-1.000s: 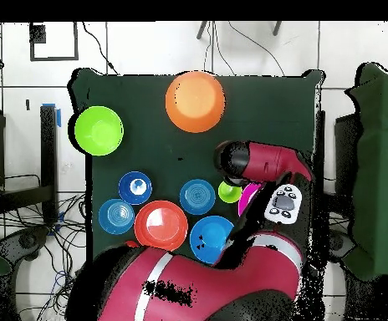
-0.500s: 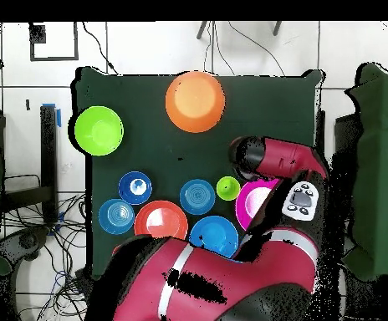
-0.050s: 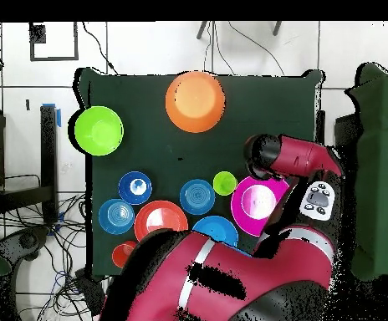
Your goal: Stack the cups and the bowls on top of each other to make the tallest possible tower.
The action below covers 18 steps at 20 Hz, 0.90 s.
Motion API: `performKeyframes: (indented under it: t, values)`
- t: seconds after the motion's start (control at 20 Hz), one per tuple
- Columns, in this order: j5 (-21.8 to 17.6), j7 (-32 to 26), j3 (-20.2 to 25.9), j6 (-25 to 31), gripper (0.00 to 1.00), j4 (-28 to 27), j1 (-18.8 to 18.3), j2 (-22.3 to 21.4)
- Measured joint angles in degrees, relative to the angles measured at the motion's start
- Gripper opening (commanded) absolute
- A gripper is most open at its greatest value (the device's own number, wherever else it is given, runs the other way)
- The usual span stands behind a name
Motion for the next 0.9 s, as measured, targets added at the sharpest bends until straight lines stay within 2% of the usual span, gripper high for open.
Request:
performKeyframes:
  t: [0.9]
  values:
    - [0.0, 0.0, 0.2, 1.9, 1.0, -1.3, 0.0, 0.5]
